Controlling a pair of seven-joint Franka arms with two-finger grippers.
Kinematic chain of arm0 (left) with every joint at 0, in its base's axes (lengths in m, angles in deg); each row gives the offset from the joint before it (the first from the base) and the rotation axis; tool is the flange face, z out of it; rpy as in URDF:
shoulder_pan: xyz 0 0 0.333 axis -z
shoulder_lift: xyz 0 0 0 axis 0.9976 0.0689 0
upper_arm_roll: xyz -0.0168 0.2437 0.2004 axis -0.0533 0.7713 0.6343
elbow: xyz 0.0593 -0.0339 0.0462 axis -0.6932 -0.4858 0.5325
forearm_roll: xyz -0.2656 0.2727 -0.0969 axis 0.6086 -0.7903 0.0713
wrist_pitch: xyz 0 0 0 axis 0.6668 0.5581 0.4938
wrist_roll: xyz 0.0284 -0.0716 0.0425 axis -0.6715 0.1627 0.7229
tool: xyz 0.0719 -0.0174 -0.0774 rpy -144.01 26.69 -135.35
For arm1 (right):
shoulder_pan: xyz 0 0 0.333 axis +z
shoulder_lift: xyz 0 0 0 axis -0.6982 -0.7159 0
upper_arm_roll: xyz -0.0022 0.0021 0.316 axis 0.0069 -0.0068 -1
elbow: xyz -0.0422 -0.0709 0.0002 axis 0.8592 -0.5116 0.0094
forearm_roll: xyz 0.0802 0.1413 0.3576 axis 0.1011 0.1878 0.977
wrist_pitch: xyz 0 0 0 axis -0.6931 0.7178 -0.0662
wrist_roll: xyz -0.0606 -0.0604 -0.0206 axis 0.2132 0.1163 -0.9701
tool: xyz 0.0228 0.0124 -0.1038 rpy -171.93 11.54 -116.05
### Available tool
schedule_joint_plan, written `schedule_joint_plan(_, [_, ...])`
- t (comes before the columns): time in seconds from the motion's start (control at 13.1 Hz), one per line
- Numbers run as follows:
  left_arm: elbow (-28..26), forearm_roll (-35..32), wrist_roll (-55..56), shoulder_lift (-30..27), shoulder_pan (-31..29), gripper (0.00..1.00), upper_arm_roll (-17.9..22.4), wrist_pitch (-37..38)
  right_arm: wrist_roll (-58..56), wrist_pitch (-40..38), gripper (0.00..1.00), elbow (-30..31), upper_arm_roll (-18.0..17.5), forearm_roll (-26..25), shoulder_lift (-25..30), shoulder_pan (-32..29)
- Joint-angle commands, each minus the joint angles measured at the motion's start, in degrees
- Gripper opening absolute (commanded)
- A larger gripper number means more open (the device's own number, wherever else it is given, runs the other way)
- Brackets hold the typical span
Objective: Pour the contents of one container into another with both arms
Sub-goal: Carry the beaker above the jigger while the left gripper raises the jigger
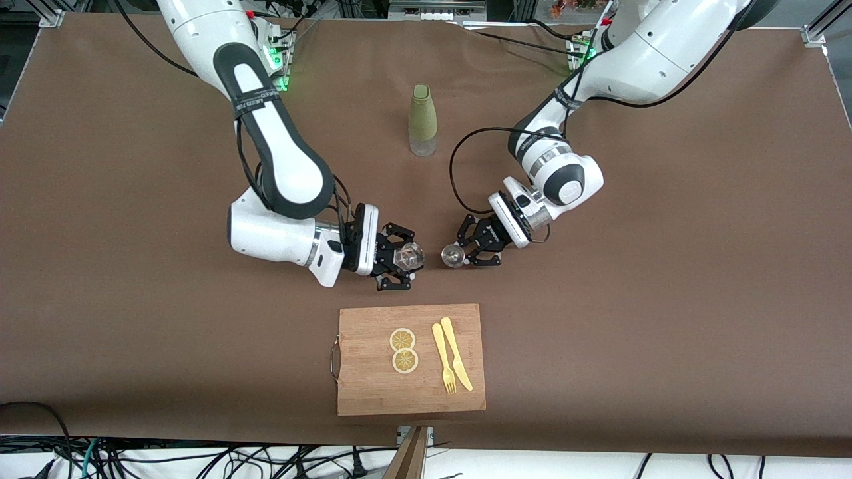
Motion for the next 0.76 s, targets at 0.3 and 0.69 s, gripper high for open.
schedule_joint_plan(0.3, [1.12,12.55,-14.31,0.39,3.40,0.00,0.34,-0.43,3.11,6.78,0.12,1.72,0.63,-3.82,1.47,4.10])
schedule_joint_plan(0.69, [0.41,14.31,-17.92,0.13,2.96,0.00,0.43,0.89,3.29,6.70,0.12,2.15,0.81,-8.20,1.64,4.19])
